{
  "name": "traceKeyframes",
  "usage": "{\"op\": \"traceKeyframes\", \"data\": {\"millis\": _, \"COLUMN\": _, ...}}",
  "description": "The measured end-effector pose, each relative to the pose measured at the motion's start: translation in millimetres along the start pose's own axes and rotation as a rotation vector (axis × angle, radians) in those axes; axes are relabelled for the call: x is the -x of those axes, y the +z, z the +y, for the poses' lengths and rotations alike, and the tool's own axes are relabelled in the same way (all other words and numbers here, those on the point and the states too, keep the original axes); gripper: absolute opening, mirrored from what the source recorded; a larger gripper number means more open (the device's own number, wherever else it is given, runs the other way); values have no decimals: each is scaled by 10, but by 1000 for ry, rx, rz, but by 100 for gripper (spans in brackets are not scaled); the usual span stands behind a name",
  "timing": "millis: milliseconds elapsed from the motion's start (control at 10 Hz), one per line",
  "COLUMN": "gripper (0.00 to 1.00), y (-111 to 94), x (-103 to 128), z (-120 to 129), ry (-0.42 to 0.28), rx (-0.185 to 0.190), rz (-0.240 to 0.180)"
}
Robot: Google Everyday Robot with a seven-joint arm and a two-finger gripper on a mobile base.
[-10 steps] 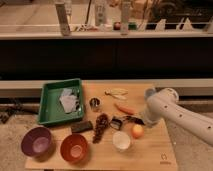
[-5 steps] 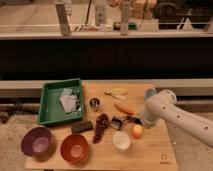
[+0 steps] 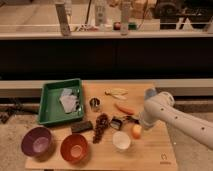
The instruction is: Place apple in metal cup
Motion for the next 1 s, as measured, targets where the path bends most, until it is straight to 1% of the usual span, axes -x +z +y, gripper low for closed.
{"op": "traceKeyframes", "data": {"millis": 300, "gripper": 80, "y": 125, "x": 23, "z": 8, "ry": -11, "rx": 12, "rz": -10}}
{"op": "traceKeyframes", "data": {"millis": 1000, "gripper": 80, "y": 217, "x": 50, "z": 19, "ry": -25, "rx": 26, "rz": -22}}
